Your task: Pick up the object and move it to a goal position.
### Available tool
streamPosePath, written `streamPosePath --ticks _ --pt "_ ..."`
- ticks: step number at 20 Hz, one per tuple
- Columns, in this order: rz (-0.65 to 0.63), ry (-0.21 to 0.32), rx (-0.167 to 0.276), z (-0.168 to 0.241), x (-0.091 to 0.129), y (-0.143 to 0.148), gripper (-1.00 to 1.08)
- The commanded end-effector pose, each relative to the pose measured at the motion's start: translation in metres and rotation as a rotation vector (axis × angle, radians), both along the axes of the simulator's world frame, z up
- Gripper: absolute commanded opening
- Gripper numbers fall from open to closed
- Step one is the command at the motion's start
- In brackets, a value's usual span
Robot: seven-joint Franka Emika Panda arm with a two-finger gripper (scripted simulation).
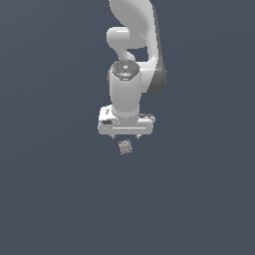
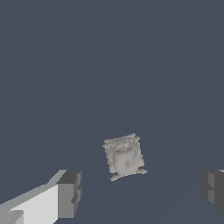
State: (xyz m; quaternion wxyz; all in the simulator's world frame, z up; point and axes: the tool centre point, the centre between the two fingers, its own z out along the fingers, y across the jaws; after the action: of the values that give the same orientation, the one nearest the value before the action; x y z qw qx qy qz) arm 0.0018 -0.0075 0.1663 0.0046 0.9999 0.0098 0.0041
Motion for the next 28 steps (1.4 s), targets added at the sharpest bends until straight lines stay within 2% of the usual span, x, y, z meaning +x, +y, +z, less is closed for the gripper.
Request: streamPosePath --ticks 1,11,19,28 --pt "0.0 0.0 0.0 0.0 0.0 0.0 1.0" --pt "-0.046 0.013 -0.032 0.003 -0.004 -0.034 1.0" --pt "-0.011 0.012 -0.026 -0.007 -0.006 -0.029 1.0" --pt "0.131 0.011 -0.006 -0.049 -0.019 -0.014 1.0"
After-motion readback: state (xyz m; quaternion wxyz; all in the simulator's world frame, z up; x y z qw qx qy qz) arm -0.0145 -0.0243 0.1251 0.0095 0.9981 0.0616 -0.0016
